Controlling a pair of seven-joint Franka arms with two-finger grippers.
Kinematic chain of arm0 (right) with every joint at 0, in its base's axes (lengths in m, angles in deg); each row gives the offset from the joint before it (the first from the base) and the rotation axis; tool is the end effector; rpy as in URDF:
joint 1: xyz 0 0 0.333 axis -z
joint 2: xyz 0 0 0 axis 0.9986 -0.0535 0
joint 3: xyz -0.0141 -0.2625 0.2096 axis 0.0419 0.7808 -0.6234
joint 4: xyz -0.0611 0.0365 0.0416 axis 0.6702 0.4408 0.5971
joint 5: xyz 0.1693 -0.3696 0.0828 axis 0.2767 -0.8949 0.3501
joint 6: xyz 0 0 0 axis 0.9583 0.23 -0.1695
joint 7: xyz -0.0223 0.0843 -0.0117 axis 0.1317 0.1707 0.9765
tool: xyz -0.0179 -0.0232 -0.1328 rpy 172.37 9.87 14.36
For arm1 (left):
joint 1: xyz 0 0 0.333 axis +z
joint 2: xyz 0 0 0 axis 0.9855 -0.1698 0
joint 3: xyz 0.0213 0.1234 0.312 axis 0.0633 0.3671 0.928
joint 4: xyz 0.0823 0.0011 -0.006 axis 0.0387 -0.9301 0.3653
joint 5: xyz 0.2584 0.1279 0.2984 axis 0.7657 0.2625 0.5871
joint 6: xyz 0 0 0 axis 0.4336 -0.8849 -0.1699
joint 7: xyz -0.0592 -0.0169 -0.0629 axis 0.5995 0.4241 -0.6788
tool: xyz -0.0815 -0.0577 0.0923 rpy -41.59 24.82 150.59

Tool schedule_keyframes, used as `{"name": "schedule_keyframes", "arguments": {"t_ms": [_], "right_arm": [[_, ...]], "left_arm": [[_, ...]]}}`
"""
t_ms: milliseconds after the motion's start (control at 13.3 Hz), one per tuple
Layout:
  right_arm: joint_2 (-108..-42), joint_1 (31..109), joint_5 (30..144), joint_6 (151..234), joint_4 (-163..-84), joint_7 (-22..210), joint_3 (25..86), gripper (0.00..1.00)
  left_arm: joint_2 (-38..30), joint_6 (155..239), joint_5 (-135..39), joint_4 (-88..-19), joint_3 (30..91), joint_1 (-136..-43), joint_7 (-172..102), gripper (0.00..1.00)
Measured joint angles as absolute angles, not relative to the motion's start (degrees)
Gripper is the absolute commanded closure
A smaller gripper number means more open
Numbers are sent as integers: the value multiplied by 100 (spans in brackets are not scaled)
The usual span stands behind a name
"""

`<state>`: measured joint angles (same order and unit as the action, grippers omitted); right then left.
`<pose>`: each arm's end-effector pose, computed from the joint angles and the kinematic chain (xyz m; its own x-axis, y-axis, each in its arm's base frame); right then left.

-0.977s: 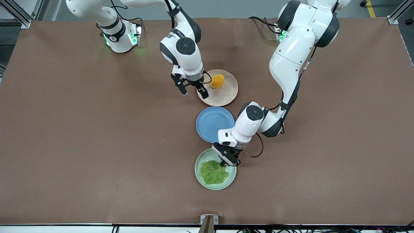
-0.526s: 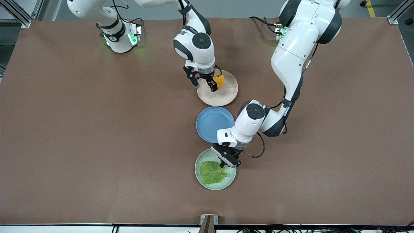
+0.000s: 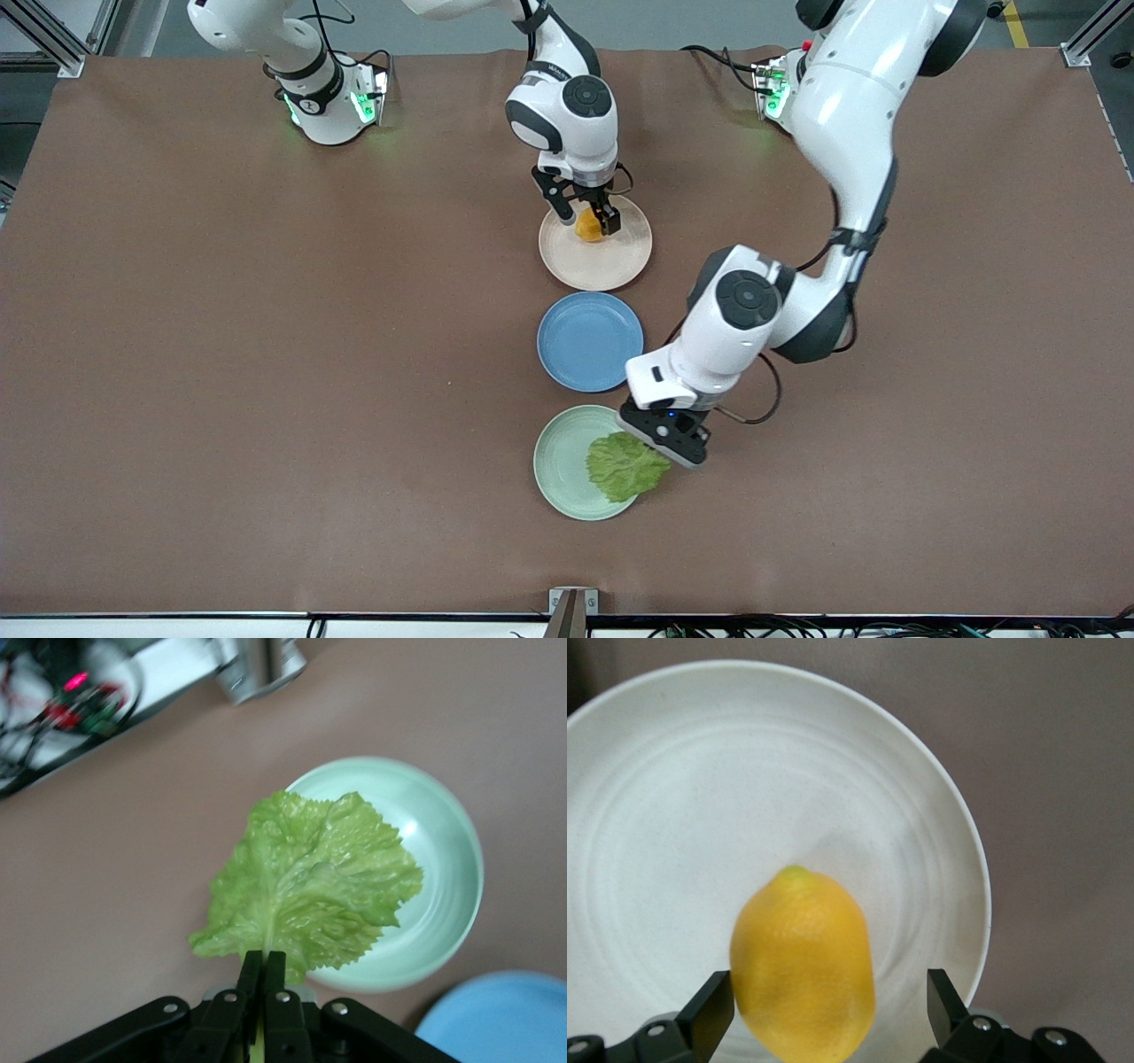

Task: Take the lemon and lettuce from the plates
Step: 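Grasp the yellow lemon with the right gripper while the left gripper lifts lettuce, then carry the lettuce off the plate with the left gripper while the right gripper carries lemon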

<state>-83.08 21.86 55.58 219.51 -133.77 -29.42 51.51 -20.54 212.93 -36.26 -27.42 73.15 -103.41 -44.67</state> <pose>0.2958 0.5935 0.1836 0.5102 -0.8580 -0.0588 -0.8598 -0.5105 -0.0116 0.7222 -0.3716 0.3167 0.8195 -0.4946 0.2895 -0.5188 -0.8548 0.0084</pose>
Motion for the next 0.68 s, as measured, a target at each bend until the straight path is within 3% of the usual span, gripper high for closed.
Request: {"name": "schedule_keyframes", "arguments": {"t_ms": [150, 301, 676], "right_arm": [[-8361, 2127, 5557, 21951, -13375, -2943, 5157, 65], [-8370, 2120, 5540, 21935, -13359, -2941, 5169, 96], [-8371, 2378, 5489, 21475, -13060, -2509, 5310, 100]], "left_arm": [[-1607, 20253, -3625, -2858, 7344, -10033, -4245, 99], [-1254, 19982, -3574, -3409, 7383, -9688, -4150, 99], [-988, 20917, -2358, -5112, 7397, -8900, -3253, 99]]}}
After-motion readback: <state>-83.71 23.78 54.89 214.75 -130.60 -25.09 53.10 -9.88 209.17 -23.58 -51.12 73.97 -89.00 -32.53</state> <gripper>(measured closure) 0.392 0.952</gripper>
